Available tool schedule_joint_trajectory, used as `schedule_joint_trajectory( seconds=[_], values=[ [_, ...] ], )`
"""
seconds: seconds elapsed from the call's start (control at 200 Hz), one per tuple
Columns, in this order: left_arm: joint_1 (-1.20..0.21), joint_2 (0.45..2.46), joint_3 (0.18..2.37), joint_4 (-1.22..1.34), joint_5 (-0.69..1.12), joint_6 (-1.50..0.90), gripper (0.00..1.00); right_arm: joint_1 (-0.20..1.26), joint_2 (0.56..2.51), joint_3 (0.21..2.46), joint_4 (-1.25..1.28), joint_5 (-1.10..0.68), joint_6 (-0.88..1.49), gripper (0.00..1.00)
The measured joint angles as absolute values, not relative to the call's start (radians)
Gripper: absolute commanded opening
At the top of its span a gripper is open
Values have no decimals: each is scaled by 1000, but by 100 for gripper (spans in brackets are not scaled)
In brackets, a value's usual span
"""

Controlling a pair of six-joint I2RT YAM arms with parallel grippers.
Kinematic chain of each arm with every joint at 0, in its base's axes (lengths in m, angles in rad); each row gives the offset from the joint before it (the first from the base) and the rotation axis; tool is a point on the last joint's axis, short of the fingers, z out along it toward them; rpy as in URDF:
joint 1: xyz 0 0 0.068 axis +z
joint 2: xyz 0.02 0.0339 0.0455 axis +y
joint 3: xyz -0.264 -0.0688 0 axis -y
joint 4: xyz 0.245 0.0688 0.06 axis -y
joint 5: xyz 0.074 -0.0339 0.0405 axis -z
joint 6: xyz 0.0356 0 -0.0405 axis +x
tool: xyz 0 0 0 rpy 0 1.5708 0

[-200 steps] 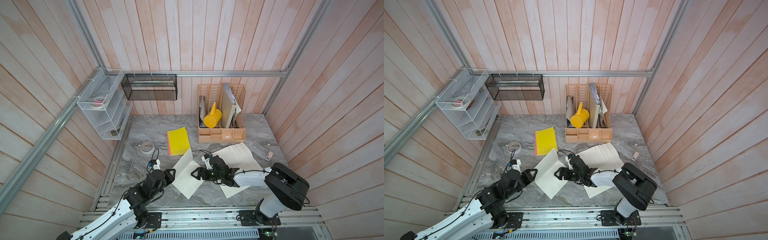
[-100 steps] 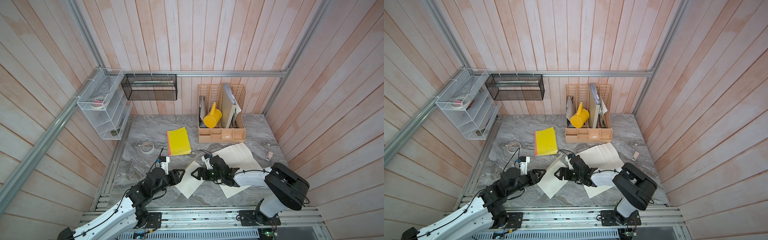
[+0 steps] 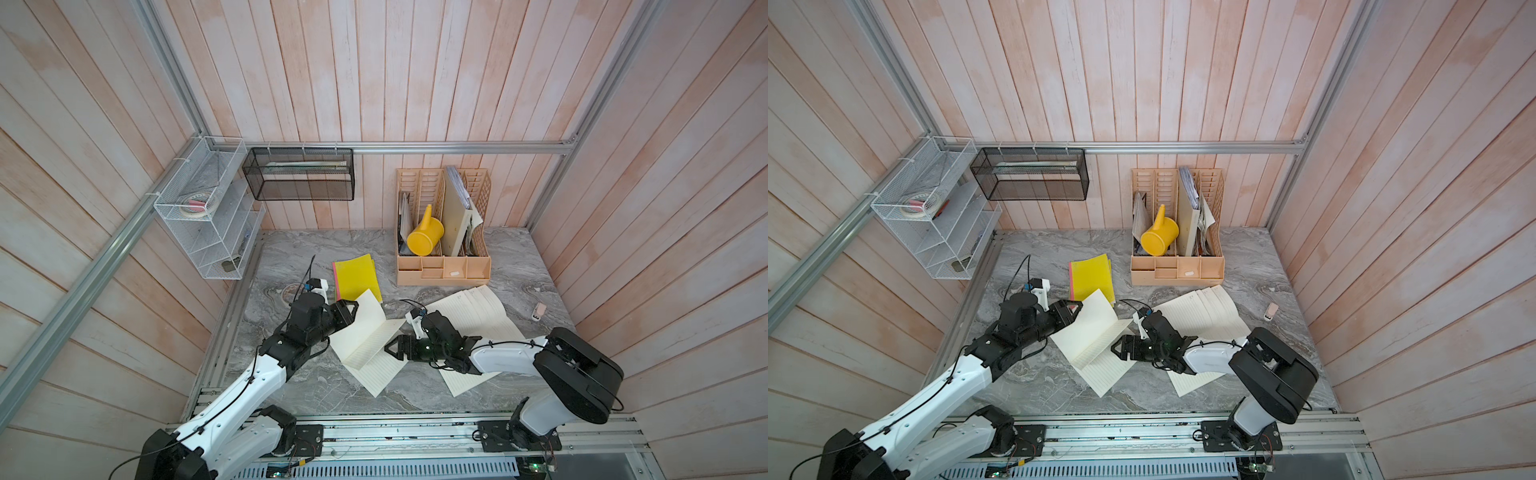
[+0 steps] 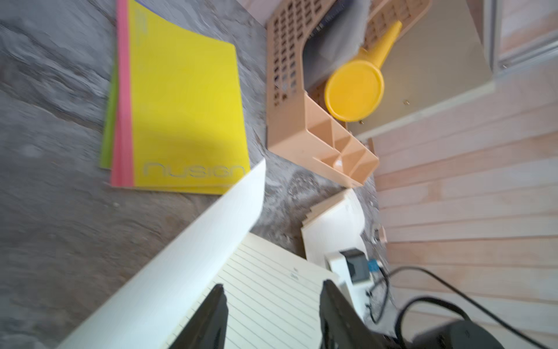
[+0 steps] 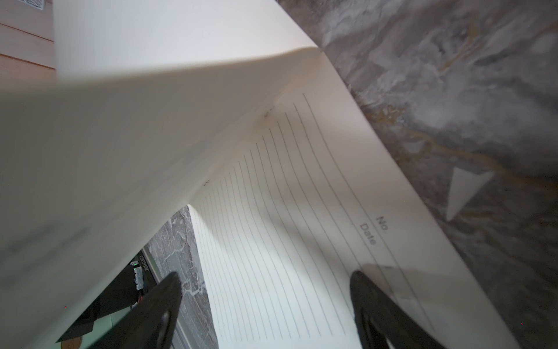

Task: Close the notebook
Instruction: Close the notebook at the center of the board.

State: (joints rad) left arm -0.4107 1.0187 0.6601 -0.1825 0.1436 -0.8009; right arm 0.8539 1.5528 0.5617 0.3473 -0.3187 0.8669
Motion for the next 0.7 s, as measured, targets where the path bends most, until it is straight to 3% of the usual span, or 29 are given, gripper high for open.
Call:
schedule_joint_trajectory(
  seconds=[0.255, 0.305, 0.35, 0.49, 0.7],
  values=[
    [-297, 1266, 984, -286, 12, -632, 31, 841, 1530, 554, 317, -312, 867, 89],
    [-251, 1327, 1015, -299, 32, -624, 9, 838, 1527, 554, 312, -312, 867, 90],
    [-202, 1394, 1031, -307, 76, -628, 0, 834, 1525, 554, 307, -312, 867, 89],
    [-105, 1577, 1035, -348, 242, -620, 0, 823, 1515, 553, 290, -311, 866, 90],
    [-103, 1688, 1036, -377, 505, -608, 0, 810, 1509, 546, 288, -312, 863, 90]
  ],
)
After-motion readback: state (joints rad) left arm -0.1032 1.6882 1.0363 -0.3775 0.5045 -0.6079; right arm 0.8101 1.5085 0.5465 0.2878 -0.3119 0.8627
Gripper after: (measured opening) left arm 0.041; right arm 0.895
